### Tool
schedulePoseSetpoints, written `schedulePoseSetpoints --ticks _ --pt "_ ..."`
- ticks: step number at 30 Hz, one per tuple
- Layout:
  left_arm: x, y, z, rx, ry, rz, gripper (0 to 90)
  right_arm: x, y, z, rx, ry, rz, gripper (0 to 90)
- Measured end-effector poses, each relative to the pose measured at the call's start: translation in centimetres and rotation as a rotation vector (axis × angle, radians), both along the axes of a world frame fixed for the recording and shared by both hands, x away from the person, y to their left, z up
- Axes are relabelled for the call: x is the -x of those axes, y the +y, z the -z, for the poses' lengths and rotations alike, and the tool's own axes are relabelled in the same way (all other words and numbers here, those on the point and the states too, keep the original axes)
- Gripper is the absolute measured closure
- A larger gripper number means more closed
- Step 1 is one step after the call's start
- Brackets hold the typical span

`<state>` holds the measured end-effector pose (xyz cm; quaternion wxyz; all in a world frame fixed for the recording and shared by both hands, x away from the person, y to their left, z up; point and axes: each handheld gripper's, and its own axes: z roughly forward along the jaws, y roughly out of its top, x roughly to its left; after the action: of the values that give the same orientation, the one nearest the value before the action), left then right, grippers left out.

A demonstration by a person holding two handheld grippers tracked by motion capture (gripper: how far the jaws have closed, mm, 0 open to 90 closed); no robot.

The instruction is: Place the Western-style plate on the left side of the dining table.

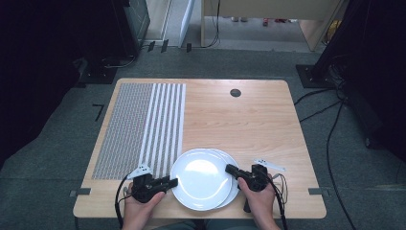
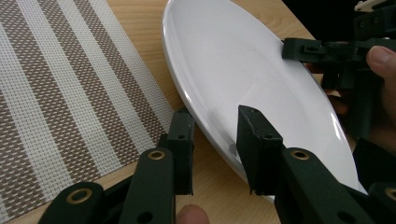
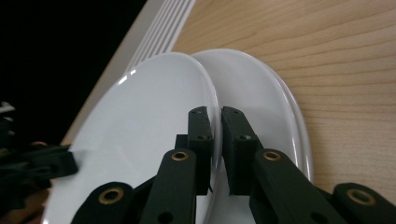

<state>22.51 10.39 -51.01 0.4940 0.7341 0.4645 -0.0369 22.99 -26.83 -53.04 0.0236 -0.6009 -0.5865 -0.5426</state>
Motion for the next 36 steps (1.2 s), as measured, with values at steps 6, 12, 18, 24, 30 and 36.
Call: schedulePoseSetpoints --ticks 6,12,18,24,30,36 --pt "0.0 0.0 -0.1 0.002 0.006 -0.012 68.9 0.3 -0.5 -0.4 -0.109 -0.001 0.006 86.8" --pt "0.0 0.2 -0.1 0.005 0.006 -0.017 69.7 0.5 -0.5 -0.5 -0.138 -0.009 0.003 86.9" --pt "0.0 0.1 -0.3 0.010 0.007 -0.016 71.0 0.7 -0.5 -0.8 -0.141 -0.011 0.009 88.1" --pt "0.1 0.1 -0.3 0.021 0.017 -0.016 71.6 0.8 -0.8 -0.7 -0.178 0.034 0.020 88.8" --pt "0.2 0.2 -0.6 0.001 0.013 -0.031 71.7 0.9 -0.6 -0.8 -0.183 0.060 0.021 88.8" --pt "0.2 0.5 -1.5 0.006 -0.002 -0.032 72.2 0.7 -0.5 -1.4 -0.203 0.052 0.009 88.6"
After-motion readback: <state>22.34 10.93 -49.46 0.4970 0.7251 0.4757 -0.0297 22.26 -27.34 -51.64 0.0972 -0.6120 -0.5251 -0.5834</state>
